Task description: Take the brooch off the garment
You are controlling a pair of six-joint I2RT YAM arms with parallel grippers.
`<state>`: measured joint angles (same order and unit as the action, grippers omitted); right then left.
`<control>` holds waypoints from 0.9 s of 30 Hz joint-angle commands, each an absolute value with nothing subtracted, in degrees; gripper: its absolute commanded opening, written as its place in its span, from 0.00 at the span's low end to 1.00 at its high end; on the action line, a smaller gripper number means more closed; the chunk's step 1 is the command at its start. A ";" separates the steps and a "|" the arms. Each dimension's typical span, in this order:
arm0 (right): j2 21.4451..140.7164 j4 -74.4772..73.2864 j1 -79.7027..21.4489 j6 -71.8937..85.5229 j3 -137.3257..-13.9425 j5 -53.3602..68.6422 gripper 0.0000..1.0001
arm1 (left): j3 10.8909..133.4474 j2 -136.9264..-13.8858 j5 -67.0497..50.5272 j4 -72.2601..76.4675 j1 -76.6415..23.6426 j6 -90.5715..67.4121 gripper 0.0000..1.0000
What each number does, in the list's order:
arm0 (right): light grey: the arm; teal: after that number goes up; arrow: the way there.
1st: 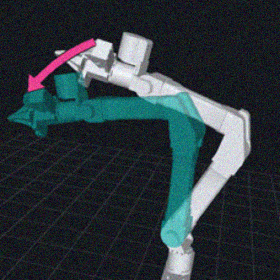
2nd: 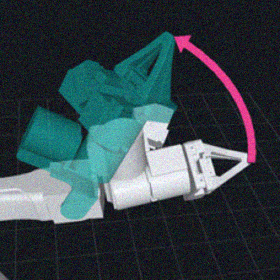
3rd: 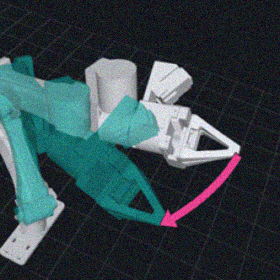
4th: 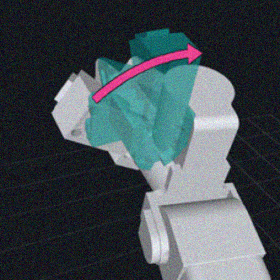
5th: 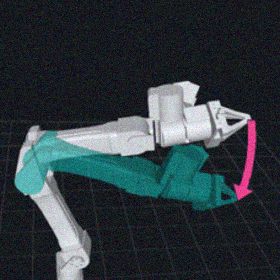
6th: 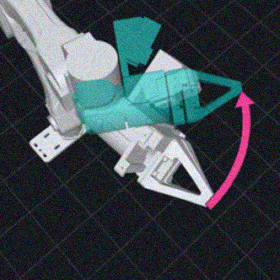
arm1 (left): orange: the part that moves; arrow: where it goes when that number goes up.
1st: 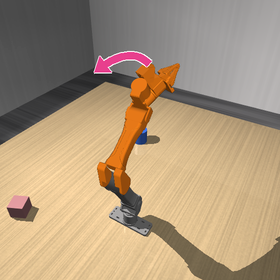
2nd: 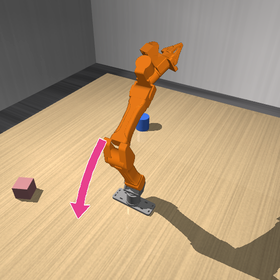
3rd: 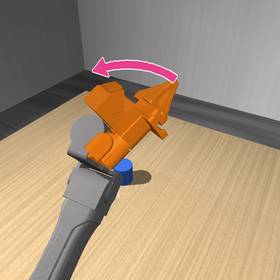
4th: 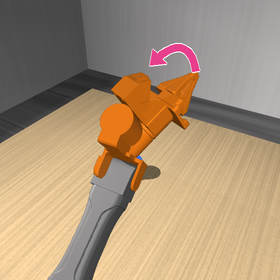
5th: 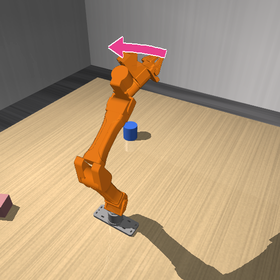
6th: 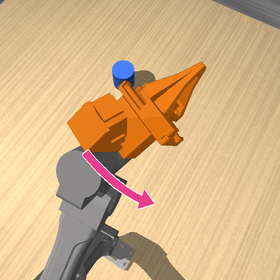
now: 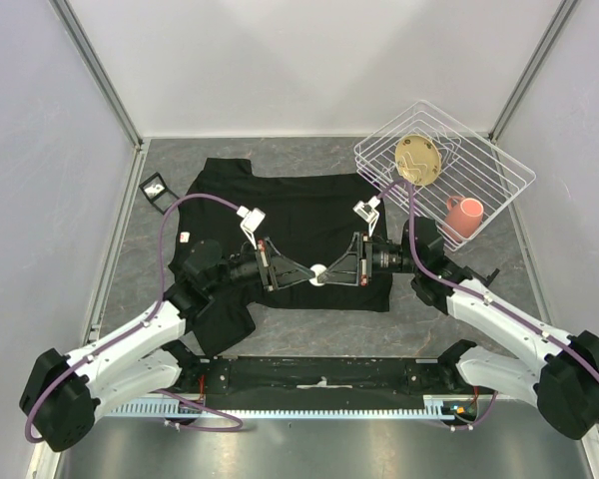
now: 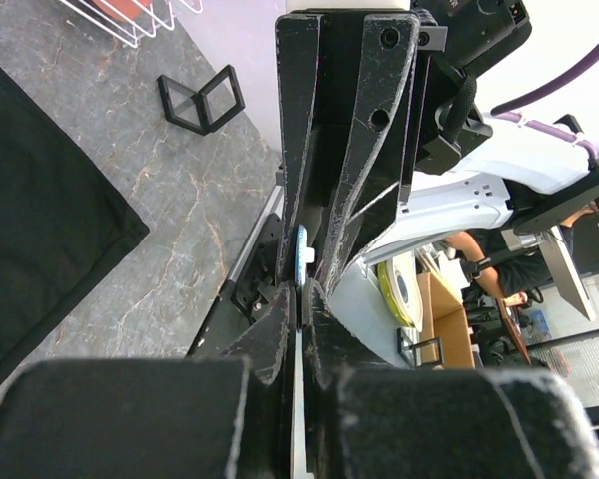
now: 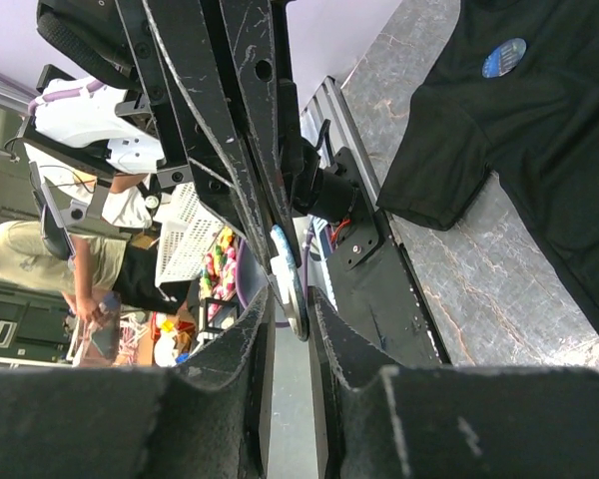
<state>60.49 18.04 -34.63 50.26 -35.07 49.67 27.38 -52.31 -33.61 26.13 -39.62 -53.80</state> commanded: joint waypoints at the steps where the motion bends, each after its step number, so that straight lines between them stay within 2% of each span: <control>1: 61.79 18.28 -35.33 50.01 -37.09 49.40 0.24 | 30.50 -50.27 -36.03 27.95 -39.81 -48.96 0.02; 16: 63.20 18.54 -35.60 53.70 -36.65 44.21 0.19 | 31.03 -46.85 -37.35 25.49 -40.17 -43.51 0.02; 27: 60.12 24.95 -36.39 59.94 -32.17 36.04 0.19 | 29.27 -44.39 -32.44 23.73 -40.43 -45.17 0.02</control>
